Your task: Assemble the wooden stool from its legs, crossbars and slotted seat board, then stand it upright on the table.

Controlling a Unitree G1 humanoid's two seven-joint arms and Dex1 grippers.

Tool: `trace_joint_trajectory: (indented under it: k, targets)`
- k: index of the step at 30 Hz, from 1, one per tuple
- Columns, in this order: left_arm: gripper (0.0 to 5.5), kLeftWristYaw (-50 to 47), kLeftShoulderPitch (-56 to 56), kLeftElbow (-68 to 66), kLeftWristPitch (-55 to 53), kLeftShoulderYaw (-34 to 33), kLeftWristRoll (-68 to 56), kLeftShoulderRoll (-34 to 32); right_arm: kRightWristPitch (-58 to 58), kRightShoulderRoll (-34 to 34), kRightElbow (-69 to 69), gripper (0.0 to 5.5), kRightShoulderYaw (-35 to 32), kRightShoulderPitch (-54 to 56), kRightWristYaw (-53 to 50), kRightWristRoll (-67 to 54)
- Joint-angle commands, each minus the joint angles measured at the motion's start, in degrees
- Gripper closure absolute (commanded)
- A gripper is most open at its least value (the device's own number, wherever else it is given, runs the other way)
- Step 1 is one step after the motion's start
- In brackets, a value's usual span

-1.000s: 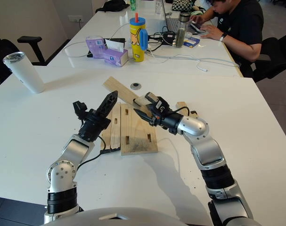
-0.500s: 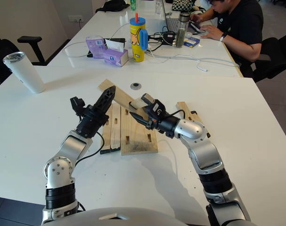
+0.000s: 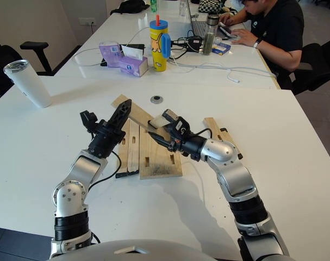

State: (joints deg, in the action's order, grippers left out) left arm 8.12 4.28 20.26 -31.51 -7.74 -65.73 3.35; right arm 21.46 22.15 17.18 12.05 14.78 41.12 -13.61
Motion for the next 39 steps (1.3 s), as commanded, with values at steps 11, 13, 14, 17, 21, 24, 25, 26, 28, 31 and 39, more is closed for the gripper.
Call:
trace_joint_trajectory:
  k: [11, 13, 14, 17, 21, 24, 25, 26, 28, 31, 39]
  targets:
    - [4.47, -1.26, 0.84, -1.76, 0.8, -0.29, 0.88, -0.38, -0.31, 0.2, -1.0, 2.6, 0.45, 1.77, 2.35, -0.49]
    - [4.47, -1.72, 1.62, -2.89, 0.69, -0.93, 0.97, -0.63, -0.6, 0.23, -1.35, 2.53, -0.95, 1.78, 1.6, -0.71]
    - [4.47, -1.83, 2.08, -3.41, 0.57, -1.36, 0.7, -0.84, -0.54, 0.37, -1.46, 2.53, -1.76, 1.72, 1.25, -0.94]
    - [4.47, -2.2, 3.01, -4.41, 0.55, -2.6, 0.21, -1.18, -1.06, 1.42, -1.94, 2.53, -2.87, 1.29, 1.69, -0.99]
    - [4.47, -2.51, 3.58, -5.16, 1.12, -4.31, -0.02, -1.18, -1.55, 3.68, -3.01, 2.53, -3.45, 1.3, 4.09, -1.37]
    - [4.47, -3.04, 4.44, -5.6, 1.84, -6.4, -0.5, -1.42, -1.08, 7.1, -3.47, 2.53, -3.81, -0.27, 8.01, -2.45]
    - [4.47, -3.27, 4.74, -5.71, 2.0, -7.05, -0.67, -1.56, -0.84, 8.38, -3.55, 2.53, -3.79, -0.9, 9.52, -2.76]
    - [4.47, -3.47, 5.09, -5.77, 2.19, -7.73, -0.67, -1.93, -0.8, 9.91, -3.85, 2.53, -3.86, -1.75, 11.07, -2.99]
    - [4.47, -3.74, 5.47, -5.48, 2.44, -9.31, -0.88, -3.14, 0.13, 12.84, -4.42, 2.53, -4.13, -3.28, 14.04, -3.95]
    - [4.47, -3.91, 6.19, -5.86, 2.91, -12.46, -1.68, -5.16, -0.45, 16.96, -4.99, 2.53, -3.11, -5.5, 18.59, -3.5]
    - [4.47, -4.55, 7.79, -6.85, 2.77, -15.18, -3.06, -7.36, -8.36, 17.34, -11.23, 2.53, 5.28, -4.18, 23.46, 3.7]
